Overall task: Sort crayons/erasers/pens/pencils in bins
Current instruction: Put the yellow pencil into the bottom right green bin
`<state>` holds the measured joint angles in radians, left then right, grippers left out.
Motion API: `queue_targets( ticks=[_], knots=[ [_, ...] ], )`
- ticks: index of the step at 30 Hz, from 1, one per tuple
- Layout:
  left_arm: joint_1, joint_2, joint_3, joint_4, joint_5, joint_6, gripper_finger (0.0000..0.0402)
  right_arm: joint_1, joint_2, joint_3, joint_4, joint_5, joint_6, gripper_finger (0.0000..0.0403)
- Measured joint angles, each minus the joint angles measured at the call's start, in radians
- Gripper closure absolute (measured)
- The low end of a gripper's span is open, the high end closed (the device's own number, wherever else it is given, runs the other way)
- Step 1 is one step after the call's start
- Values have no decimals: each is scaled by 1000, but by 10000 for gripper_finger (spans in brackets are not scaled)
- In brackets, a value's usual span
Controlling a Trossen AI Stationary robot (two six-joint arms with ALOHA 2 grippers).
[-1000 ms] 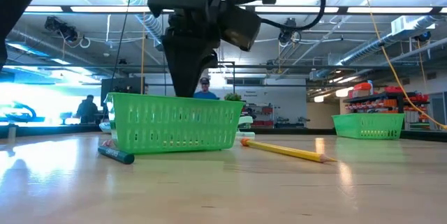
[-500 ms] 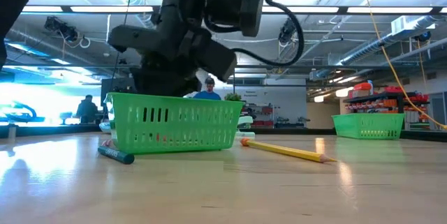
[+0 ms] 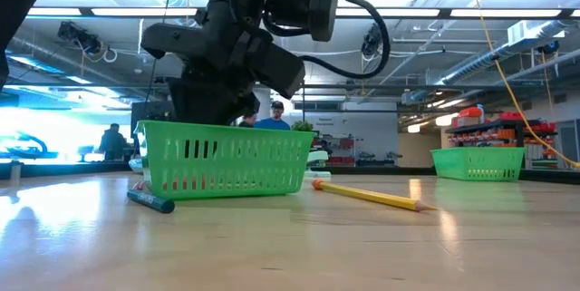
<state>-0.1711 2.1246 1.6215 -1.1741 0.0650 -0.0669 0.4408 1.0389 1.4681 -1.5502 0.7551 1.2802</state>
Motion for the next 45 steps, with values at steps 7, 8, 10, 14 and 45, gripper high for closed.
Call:
queue_targets(
  ticks=[7,8,10,14,45],
  knots=[
    [0,0,3,37,0,0,255,0,81,0,0,-9,64,265],
    [0,0,6,31,0,0,249,0,96,0,1,-10,72,265],
    [0,0,13,27,0,0,237,0,121,0,1,-10,74,265],
    [3,0,35,9,0,10,215,0,154,0,1,-36,46,265],
    [140,17,335,308,-208,-1135,201,-22,-52,0,-21,-154,-498,265]
  ],
)
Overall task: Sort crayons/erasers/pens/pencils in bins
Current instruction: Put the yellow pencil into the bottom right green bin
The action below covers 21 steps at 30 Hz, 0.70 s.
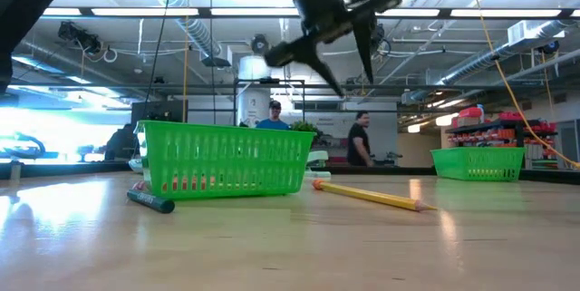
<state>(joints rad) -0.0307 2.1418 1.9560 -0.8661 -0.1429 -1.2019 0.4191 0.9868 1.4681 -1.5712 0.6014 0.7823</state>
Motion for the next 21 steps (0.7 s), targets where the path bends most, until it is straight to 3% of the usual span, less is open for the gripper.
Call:
queue_targets(
  ticks=[4,8,12,16,21],
  knots=[
    [2,24,0,-14,12,-19,209,0,-28,0,0,0,-27,265],
    [13,24,0,-118,105,23,231,0,-58,0,0,-5,-24,265],
    [27,25,25,-297,192,154,256,0,-73,0,0,-7,41,265],
    [34,24,61,-345,226,314,276,1,-63,0,0,-18,128,265],
    [45,21,203,-404,228,502,291,3,0,0,12,-135,134,265]
  ],
)
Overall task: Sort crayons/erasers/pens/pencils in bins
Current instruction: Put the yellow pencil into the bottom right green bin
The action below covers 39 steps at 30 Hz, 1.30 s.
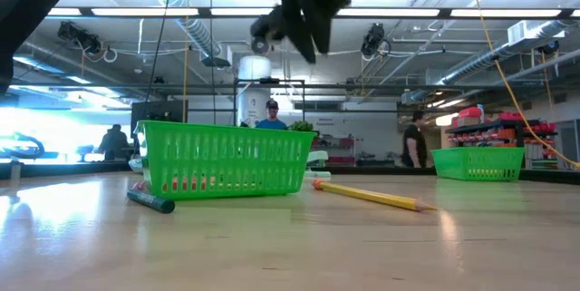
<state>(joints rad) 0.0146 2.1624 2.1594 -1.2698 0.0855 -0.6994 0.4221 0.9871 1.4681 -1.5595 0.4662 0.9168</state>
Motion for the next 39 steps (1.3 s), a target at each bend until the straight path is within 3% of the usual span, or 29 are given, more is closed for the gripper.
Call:
queue_targets(
  ticks=[5,13,18,27,33,39],
  knots=[
    [12,-13,199,-181,-131,165,296,0,92,0,80,-59,-5,263],
    [-14,-292,-26,-127,-248,307,299,-4,243,0,195,-74,68,239],
    [-39,-438,-192,-66,-302,336,299,-8,328,0,370,-89,79,220],
    [-122,-690,-601,167,-265,292,300,-71,562,0,624,-286,59,217],
    [-186,-840,-698,162,-244,257,305,-102,697,0,769,-369,147,216],
    [-231,-922,-715,167,-242,204,306,-108,827,0,831,-433,290,216]
  ],
)
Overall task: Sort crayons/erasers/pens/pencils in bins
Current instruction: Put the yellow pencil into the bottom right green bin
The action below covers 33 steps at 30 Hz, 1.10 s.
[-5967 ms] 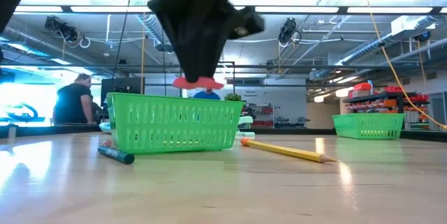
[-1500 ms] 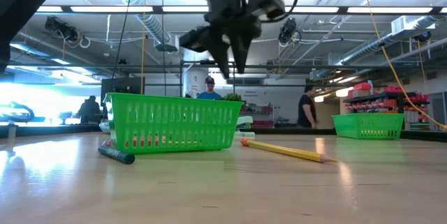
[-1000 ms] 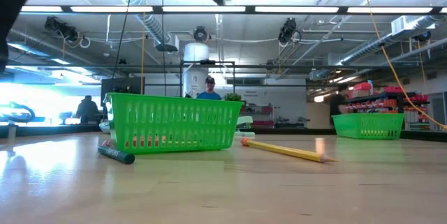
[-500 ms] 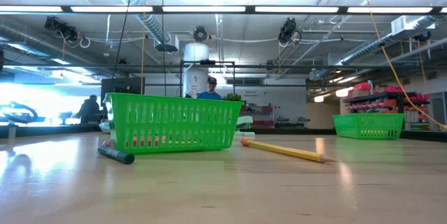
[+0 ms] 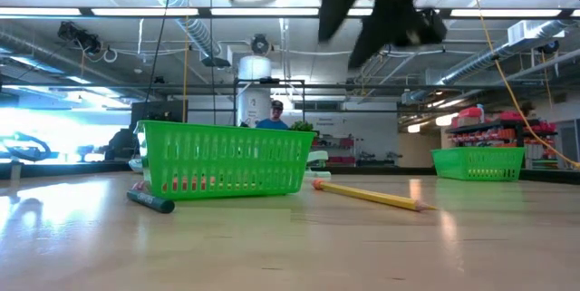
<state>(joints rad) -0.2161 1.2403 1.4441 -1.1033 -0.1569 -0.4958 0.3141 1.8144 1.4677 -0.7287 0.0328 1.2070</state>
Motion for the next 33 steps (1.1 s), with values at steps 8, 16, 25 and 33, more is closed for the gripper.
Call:
queue_targets(
  ticks=[8,16,25,33],
  knots=[
    [-24,-4,0,-2,0,-10,304,-13,111,0,-48,-16,75,217],
    [-25,3,0,0,1,-25,306,-33,195,0,-57,-14,71,217],
    [-25,3,0,-1,1,-110,314,-46,278,1,-64,-58,58,217],
    [-25,3,0,-2,1,-114,313,-50,284,3,-73,-67,38,246]
  ],
)
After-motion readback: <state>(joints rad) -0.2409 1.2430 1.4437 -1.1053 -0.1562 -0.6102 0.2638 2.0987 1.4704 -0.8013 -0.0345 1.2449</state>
